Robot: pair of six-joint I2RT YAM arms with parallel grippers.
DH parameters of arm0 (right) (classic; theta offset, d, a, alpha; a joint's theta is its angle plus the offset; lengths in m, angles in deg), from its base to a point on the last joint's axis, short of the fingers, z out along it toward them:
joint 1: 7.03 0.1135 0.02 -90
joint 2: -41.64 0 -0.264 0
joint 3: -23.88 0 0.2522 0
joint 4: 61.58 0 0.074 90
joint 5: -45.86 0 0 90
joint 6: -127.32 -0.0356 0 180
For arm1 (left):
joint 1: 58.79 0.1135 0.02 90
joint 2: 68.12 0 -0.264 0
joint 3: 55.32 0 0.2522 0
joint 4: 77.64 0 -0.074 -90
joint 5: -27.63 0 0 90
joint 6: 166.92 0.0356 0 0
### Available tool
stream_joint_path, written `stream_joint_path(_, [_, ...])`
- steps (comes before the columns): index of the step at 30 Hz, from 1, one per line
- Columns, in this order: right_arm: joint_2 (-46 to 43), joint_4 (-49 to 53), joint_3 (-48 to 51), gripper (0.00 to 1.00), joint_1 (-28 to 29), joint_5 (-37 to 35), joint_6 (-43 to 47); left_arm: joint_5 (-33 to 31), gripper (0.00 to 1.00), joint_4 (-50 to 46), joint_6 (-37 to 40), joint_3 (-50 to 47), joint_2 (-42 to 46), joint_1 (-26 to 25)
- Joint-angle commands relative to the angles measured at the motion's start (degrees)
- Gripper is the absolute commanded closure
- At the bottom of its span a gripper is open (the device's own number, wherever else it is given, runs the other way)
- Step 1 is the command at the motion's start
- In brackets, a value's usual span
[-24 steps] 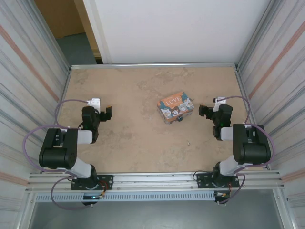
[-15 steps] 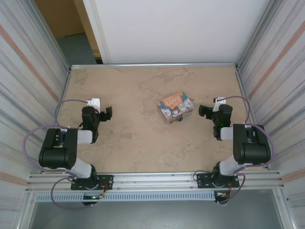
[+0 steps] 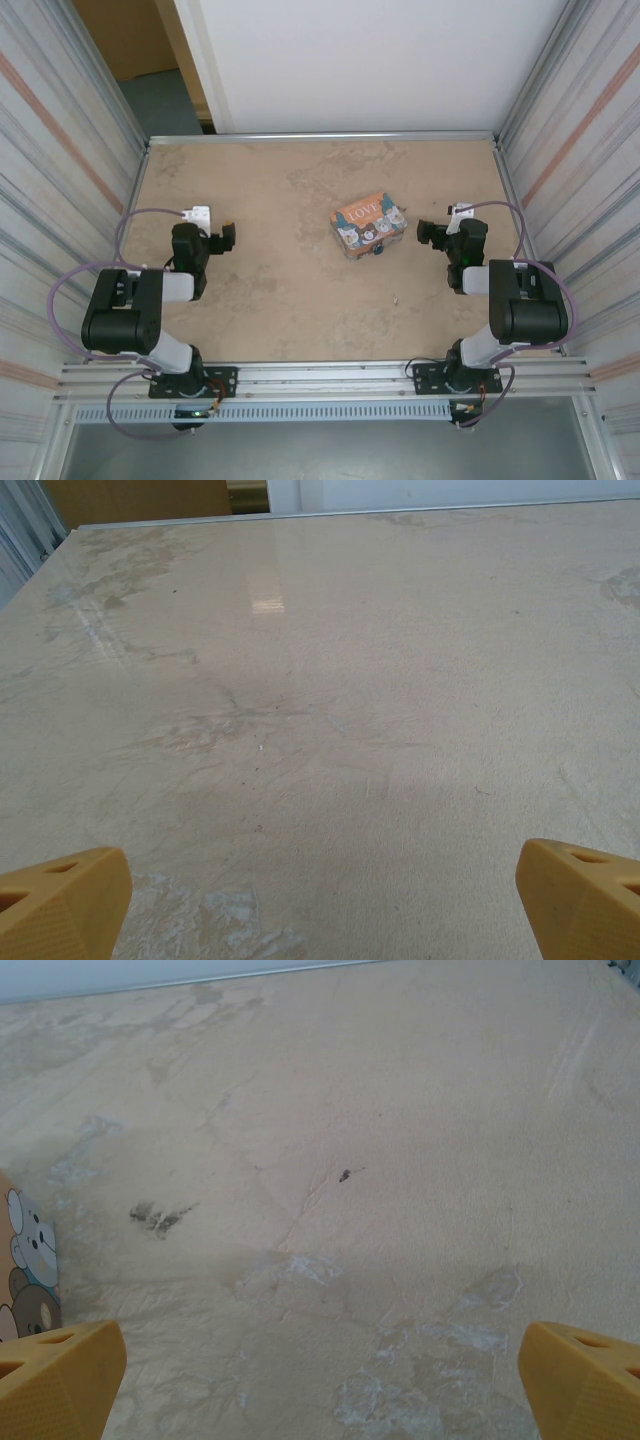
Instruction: Unlock a padlock with a key
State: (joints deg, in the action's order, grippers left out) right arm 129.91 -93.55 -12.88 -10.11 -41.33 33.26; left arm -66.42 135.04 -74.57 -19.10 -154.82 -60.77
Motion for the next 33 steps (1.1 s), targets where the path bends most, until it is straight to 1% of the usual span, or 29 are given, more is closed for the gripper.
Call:
stream_joint_path(1, [-0.03, 0.37, -0.58, 0.01, -0.12, -0.55, -0.69, -0.34, 0.01, -0.03, 0.68, 0.57, 0.04, -0.22])
stream_joint_path(26, [-0.03, 0.30, -0.56, 0.01, -0.67, 0.38, -1.05, -0.34, 0.01, 0.06, 0.64, 0.57, 0.12, -0.28])
stream_joint_path(29, [-0.41, -0.44, 0.06, 0.01, -1.50, 1.90, -1.58, -0.47, 0.01, 0.32, 0.64, 0.39, 0.28, -0.28])
stream_joint_path(33, [-3.03, 1.67, 0.02, 0.01, -2.25, 2.13, -2.40, -0.91, 0.01, -2.89, 0.99, 0.79, 3.82, -0.74])
